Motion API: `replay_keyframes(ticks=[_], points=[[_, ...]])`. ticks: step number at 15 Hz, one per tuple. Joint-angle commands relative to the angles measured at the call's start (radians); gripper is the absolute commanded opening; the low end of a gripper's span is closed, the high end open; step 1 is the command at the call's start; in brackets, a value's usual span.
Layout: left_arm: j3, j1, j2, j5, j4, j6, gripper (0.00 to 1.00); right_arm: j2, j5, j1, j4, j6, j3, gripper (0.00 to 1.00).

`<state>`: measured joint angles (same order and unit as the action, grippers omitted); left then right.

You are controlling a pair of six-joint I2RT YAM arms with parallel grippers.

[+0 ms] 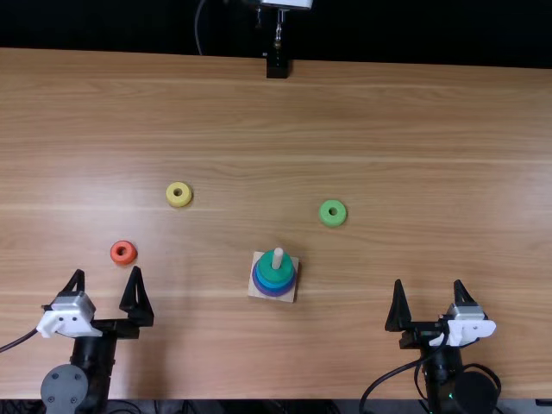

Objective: Build the Hanoi tower: stack the rings onto the peg from bottom to top in this color order: purple, dark blue, light blue, dark green, light green, yellow, orange.

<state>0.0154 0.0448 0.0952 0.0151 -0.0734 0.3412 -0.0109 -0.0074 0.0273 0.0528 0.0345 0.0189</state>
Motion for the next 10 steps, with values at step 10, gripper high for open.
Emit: replay_keyframes(ticks=[10], points=[[-0.015,0.004,-0.095,-0.002,0.149,-0.35,1.0,0.011,0.0,-0.004,-0.004,0.0,-0.005,1.0]])
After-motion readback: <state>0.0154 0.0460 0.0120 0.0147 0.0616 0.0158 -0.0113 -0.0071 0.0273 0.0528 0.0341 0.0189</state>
